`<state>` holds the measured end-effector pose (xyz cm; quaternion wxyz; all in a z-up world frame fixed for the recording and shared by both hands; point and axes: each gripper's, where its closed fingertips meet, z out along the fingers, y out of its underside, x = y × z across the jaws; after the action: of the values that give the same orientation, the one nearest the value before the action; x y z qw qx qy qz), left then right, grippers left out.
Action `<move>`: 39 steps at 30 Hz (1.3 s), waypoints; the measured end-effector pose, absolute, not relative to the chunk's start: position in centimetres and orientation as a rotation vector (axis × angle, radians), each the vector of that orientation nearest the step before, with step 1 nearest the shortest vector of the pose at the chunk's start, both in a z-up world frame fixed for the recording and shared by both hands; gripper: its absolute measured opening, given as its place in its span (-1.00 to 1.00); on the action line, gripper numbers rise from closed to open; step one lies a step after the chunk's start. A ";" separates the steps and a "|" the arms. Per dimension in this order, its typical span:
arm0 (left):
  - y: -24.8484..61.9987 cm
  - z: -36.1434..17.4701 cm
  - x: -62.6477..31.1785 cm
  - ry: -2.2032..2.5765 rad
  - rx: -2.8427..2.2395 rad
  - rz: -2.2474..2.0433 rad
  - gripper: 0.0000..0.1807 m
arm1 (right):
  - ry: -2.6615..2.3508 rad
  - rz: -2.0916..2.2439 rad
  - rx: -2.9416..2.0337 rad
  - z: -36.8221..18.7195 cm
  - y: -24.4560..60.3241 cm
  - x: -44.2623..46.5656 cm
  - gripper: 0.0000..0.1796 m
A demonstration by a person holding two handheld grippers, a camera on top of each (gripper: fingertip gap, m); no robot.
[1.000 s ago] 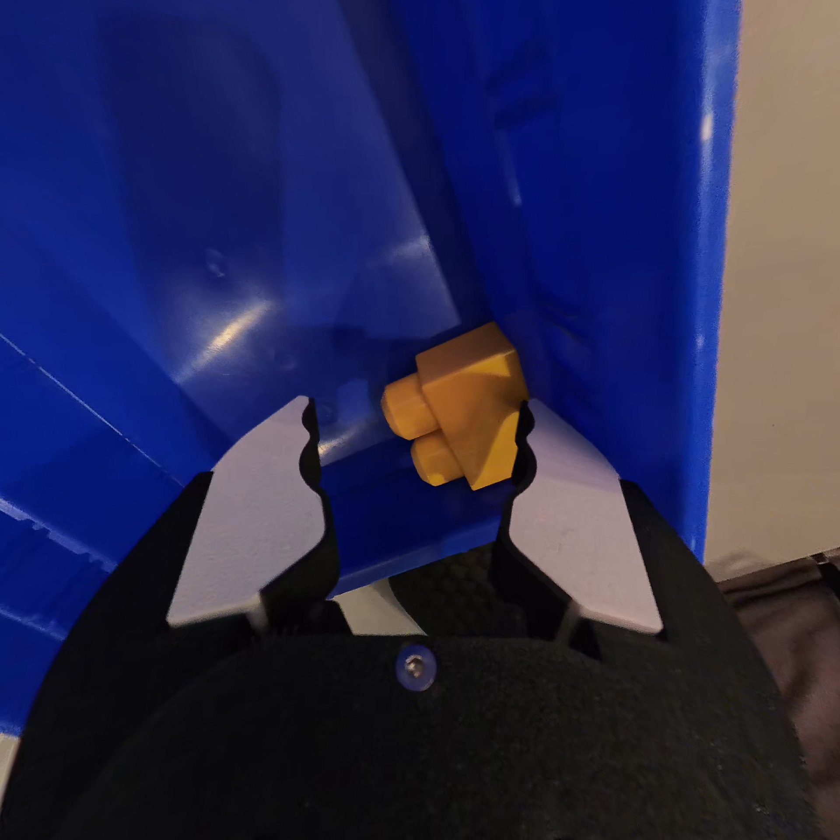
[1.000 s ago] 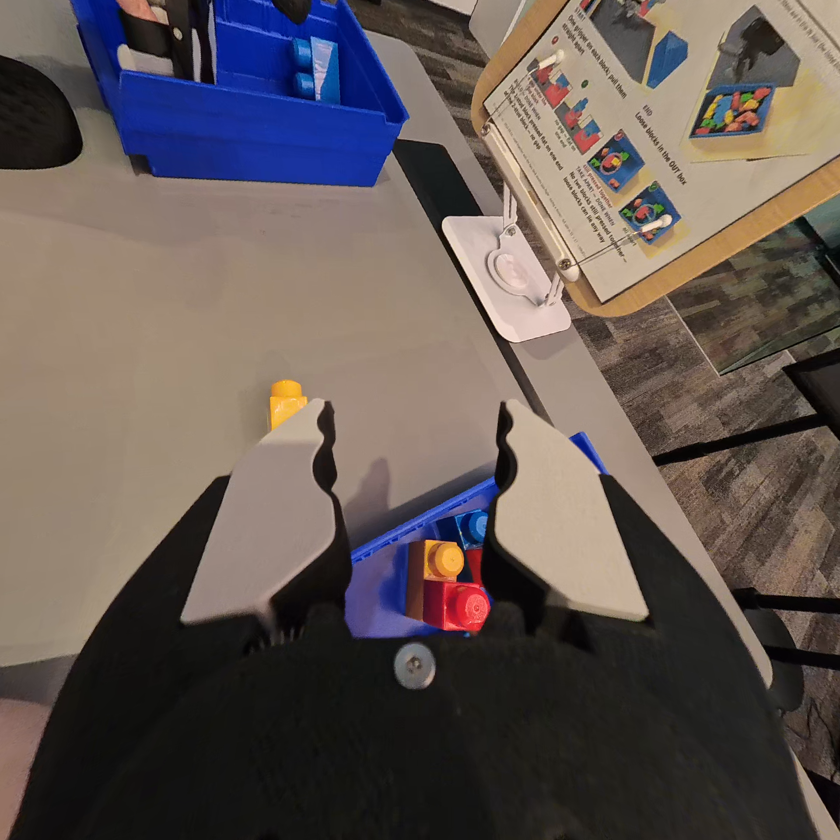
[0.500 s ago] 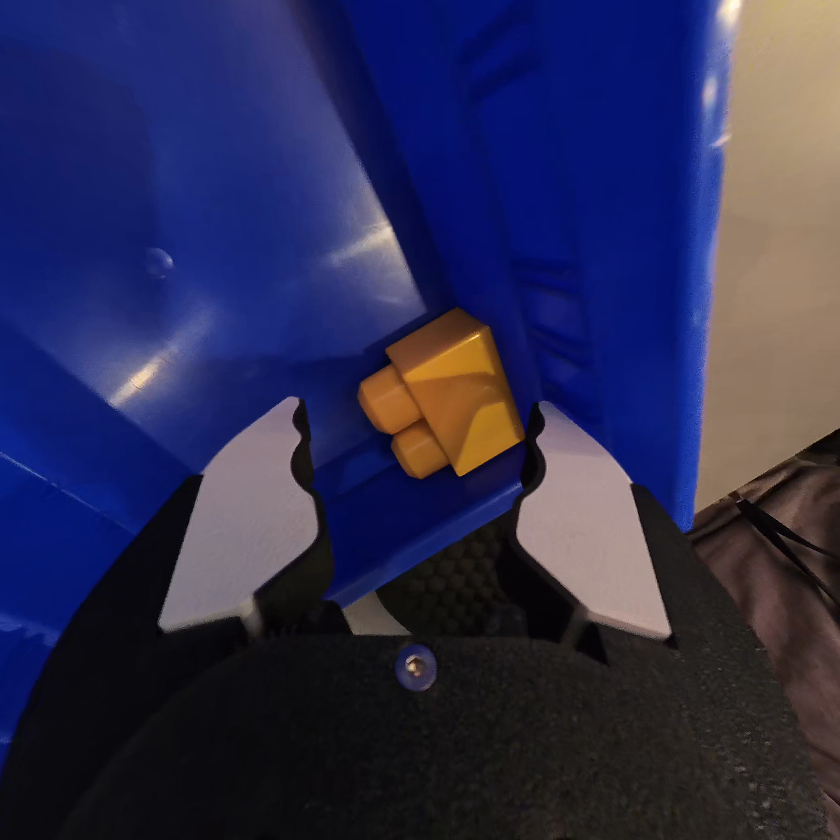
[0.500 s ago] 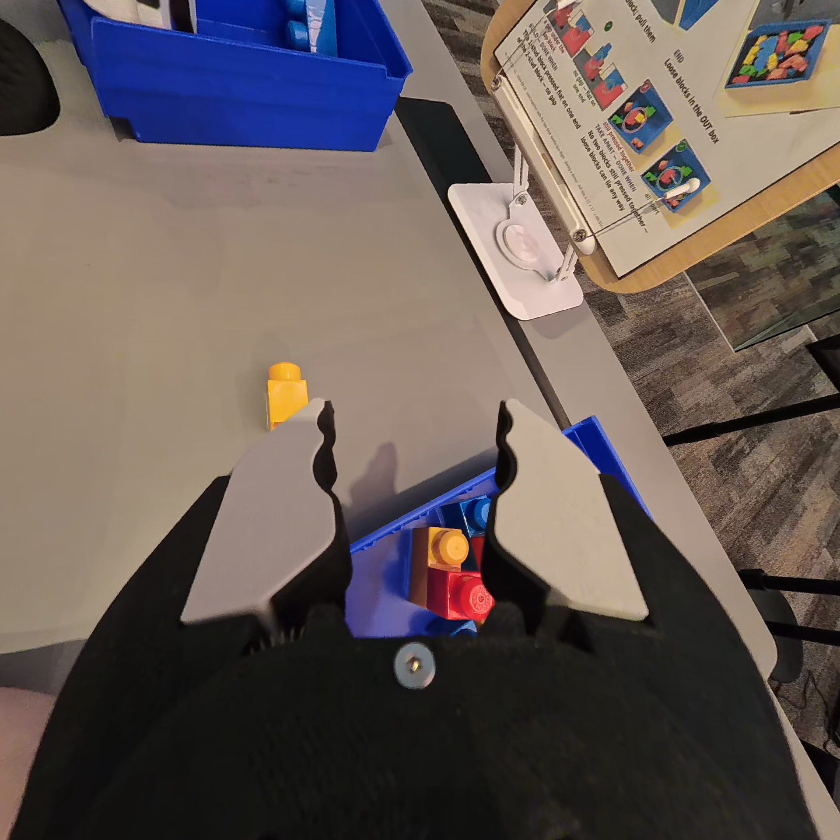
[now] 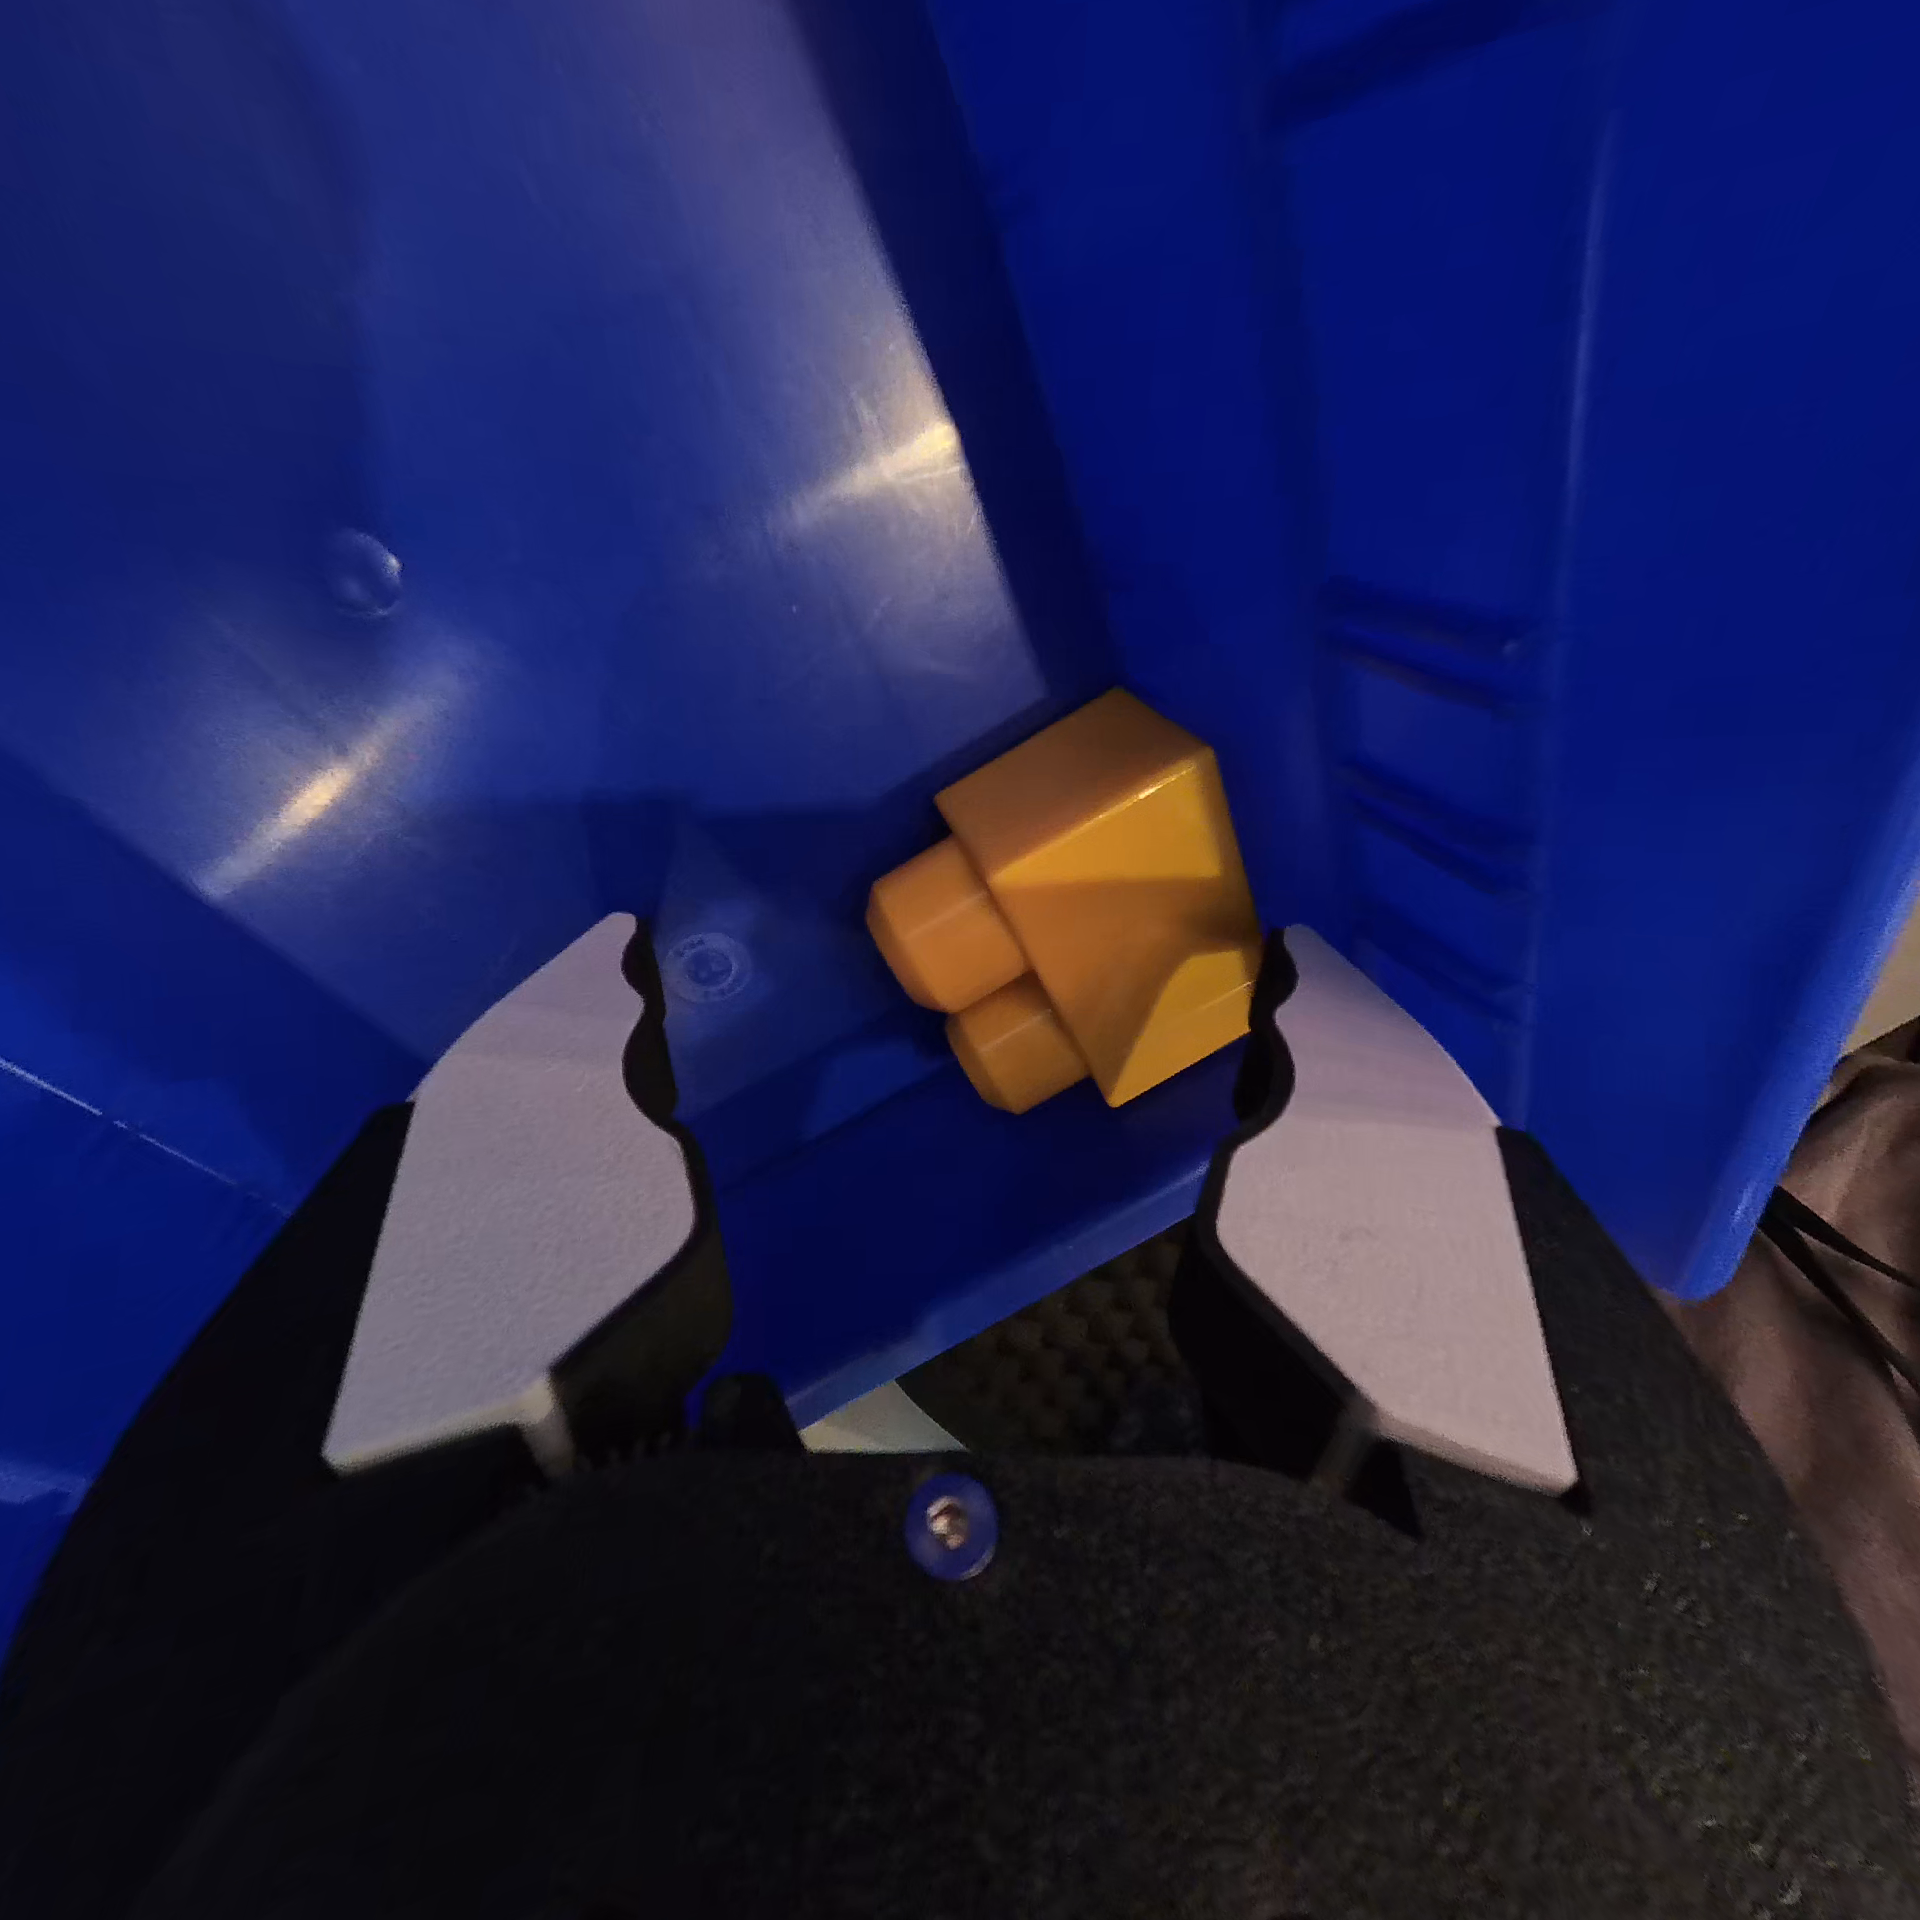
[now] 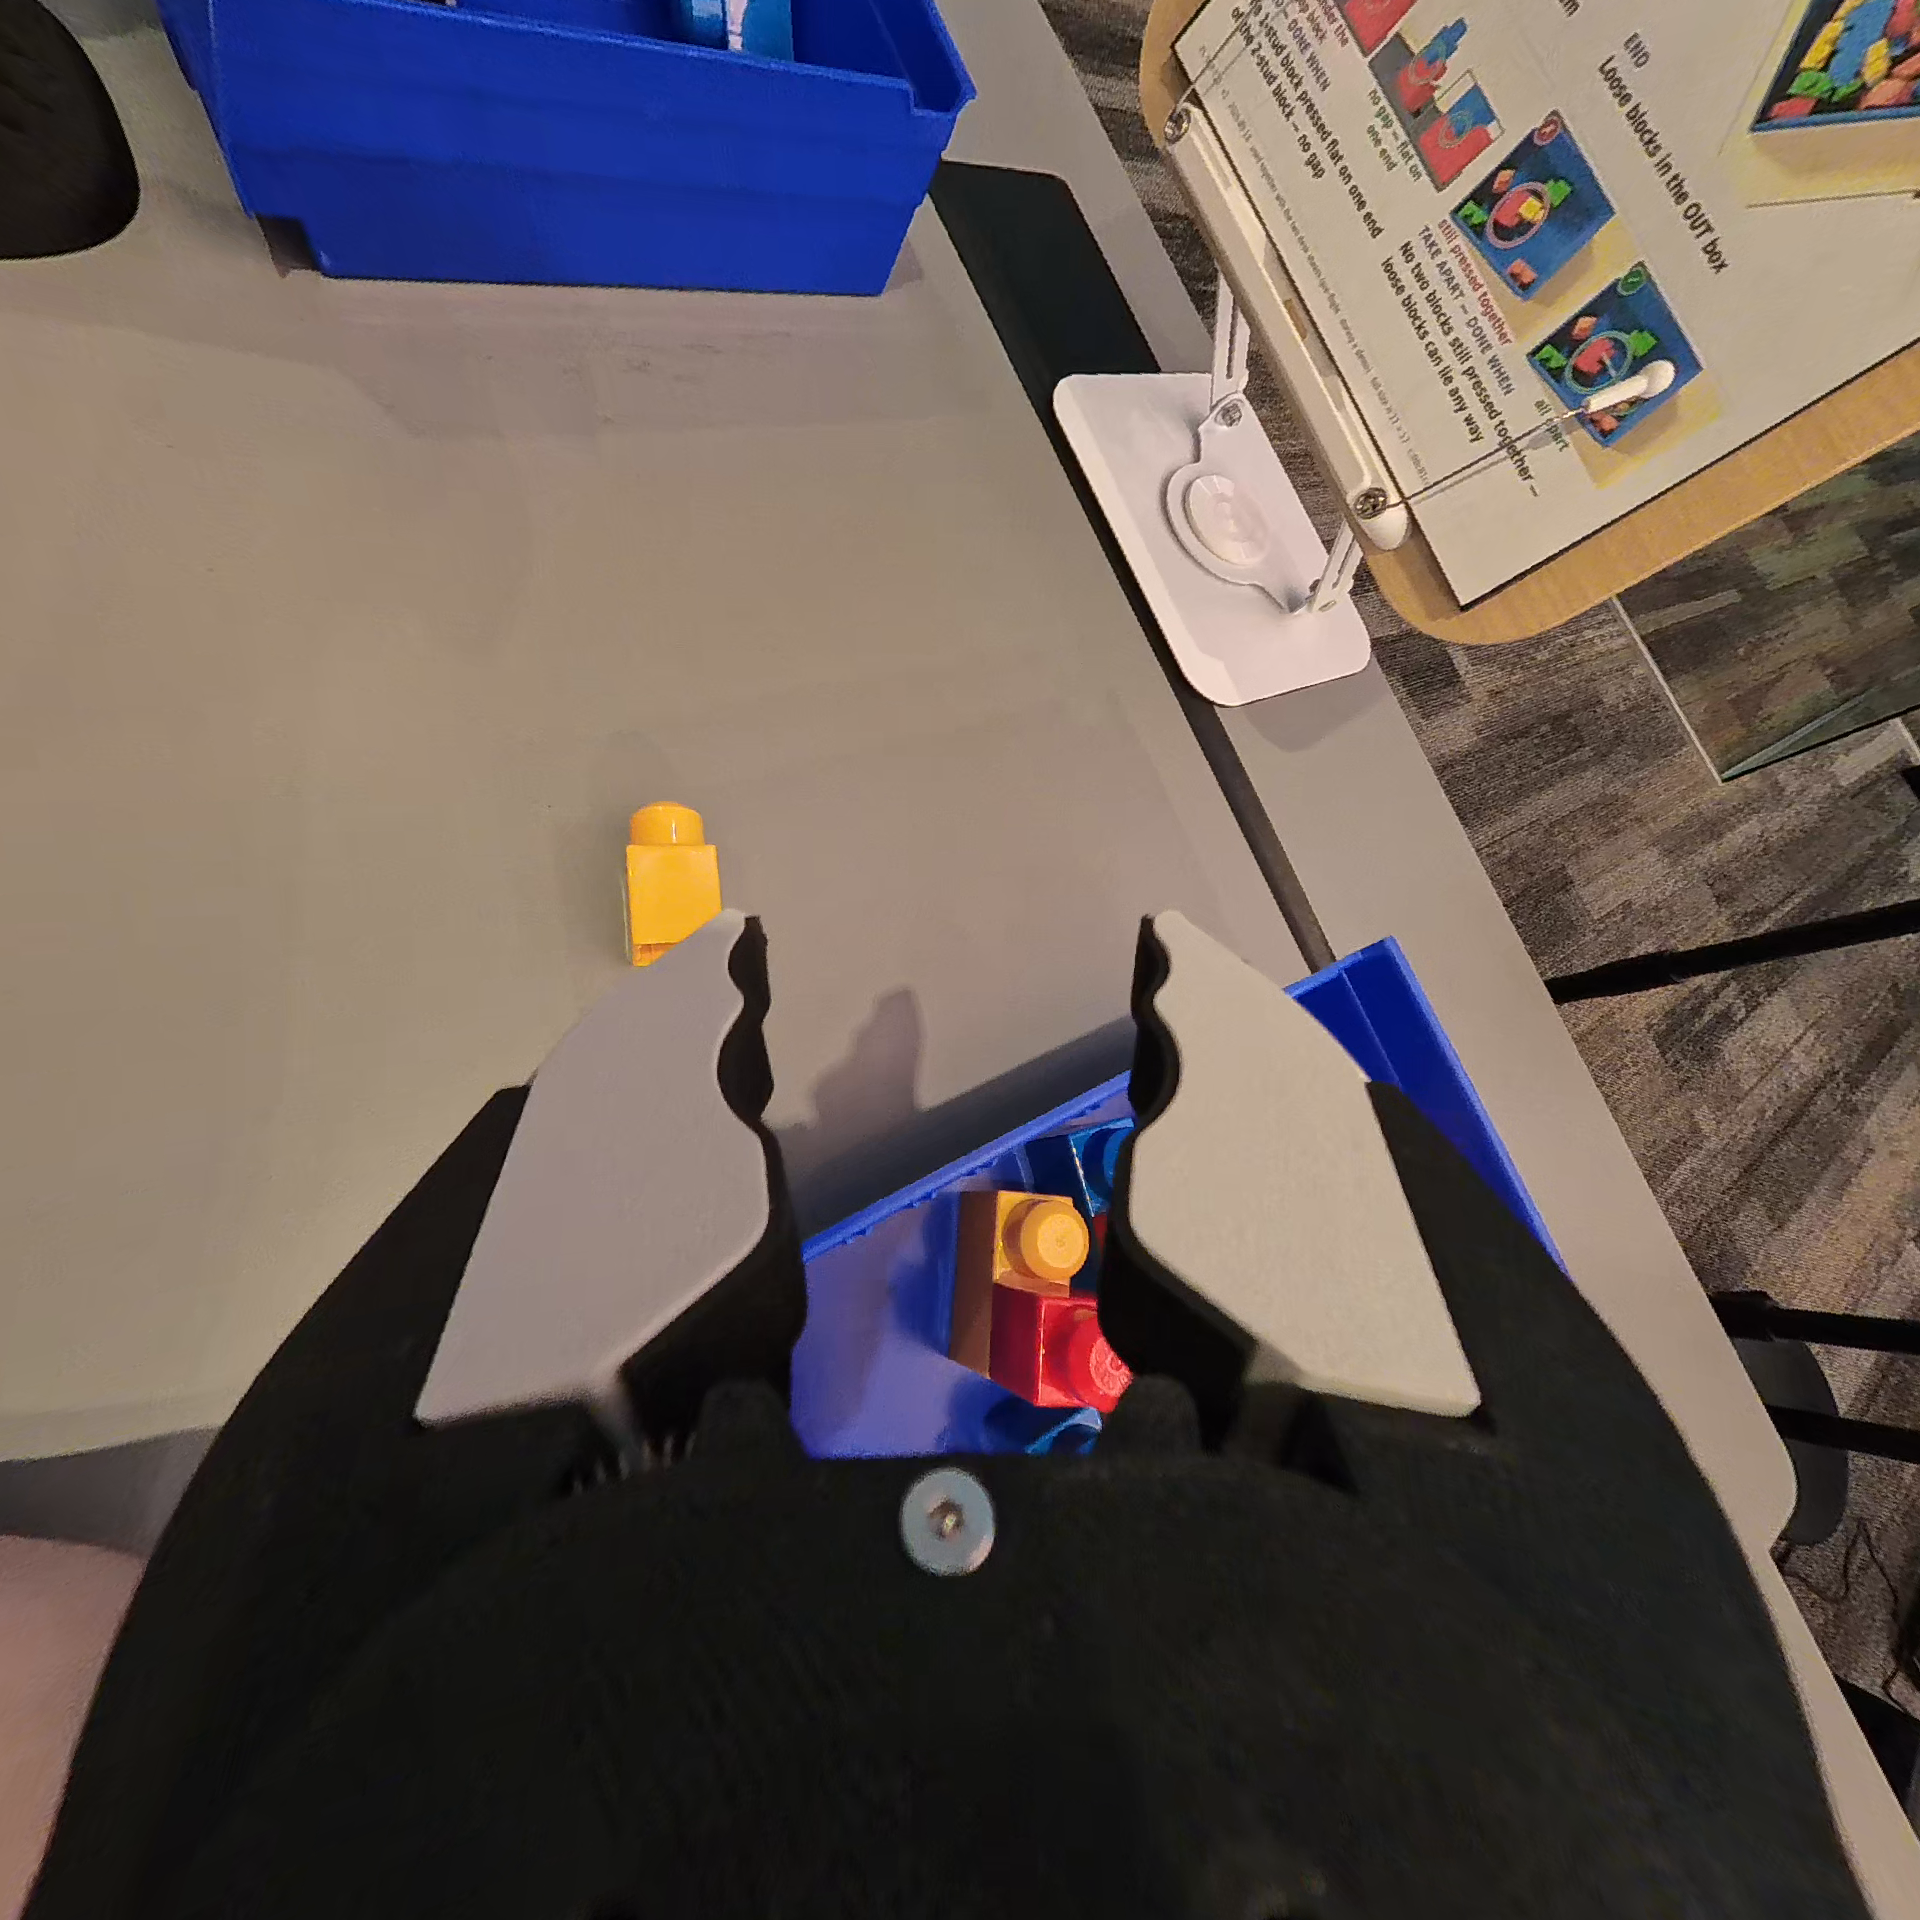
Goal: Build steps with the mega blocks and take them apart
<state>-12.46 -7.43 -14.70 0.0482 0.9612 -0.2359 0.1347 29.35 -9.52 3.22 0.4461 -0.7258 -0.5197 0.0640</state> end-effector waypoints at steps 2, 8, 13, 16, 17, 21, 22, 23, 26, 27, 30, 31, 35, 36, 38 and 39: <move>-7.5 -14.6 -12.4 -0.737 2.925 0.432 0.21 | -1.289 0.160 -1.799 3.2 -9.6 29.4 -0.24; -7.8 -14.8 -12.1 -0.800 2.898 0.384 0.23 | -1.288 0.166 -1.803 3.2 -9.6 29.5 -0.25; -7.8 -14.9 -11.8 -0.816 2.893 0.328 0.25 | -1.288 0.153 -1.825 2.8 -9.5 29.7 -0.25; -7.8 -15.0 -12.2 -0.769 2.896 0.292 0.32 | -1.291 0.159 -1.833 2.7 -9.6 29.7 -0.26; -7.7 -15.0 -12.3 -0.767 2.896 0.282 0.33 | -1.291 0.161 -1.832 2.7 -9.6 29.7 -0.27; -7.4 -14.7 -12.7 -0.769 2.918 0.233 0.32 | -1.290 0.160 -1.834 2.7 -9.6 29.8 -0.27; -7.2 -14.6 -12.9 -0.768 2.929 0.218 0.31 | -1.291 0.160 -1.835 2.6 -9.6 29.8 -0.27; -7.1 -14.5 -13.2 -0.765 2.940 0.206 0.29 | -1.292 0.160 -1.836 2.6 -9.6 29.8 -0.27; -6.5 -14.3 -14.1 -0.734 2.978 0.168 0.28 | -1.293 0.158 -1.840 2.5 -9.6 29.9 -0.27; -6.3 -14.3 -14.4 -0.720 2.993 0.160 0.28 | -1.293 0.158 -1.841 2.5 -9.6 29.9 -0.27; -5.4 -13.9 -15.2 -0.679 3.047 0.131 0.22 | -1.294 0.155 -1.851 2.3 -9.6 29.9 -0.27; -5.2 -13.7 -15.3 -0.667 3.065 0.131 0.19 | -1.294 0.152 -1.856 2.2 -9.5 30.0 -0.27; -5.4 -13.3 -14.0 -0.614 3.083 0.226 0.19 | -1.293 0.138 -1.874 1.9 -9.4 30.1 -0.27; -5.5 -13.4 -14.1 -0.589 3.079 0.192 0.20 | -1.294 0.137 -1.876 1.9 -9.4 30.1 -0.27; -5.7 -13.9 -14.5 -0.533 3.061 0.121 0.21 | -1.298 0.142 -1.877 1.9 -9.4 30.1 -0.29; -5.8 -14.1 -14.7 -0.517 3.051 0.098 0.21 | -1.299 0.140 -1.877 1.8 -9.4 30.1 -0.30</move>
<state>-14.66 -5.83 -14.14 0.0229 0.9852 -0.1670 0.0318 30.11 -9.42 1.84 0.4146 -0.7469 -0.5168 0.0558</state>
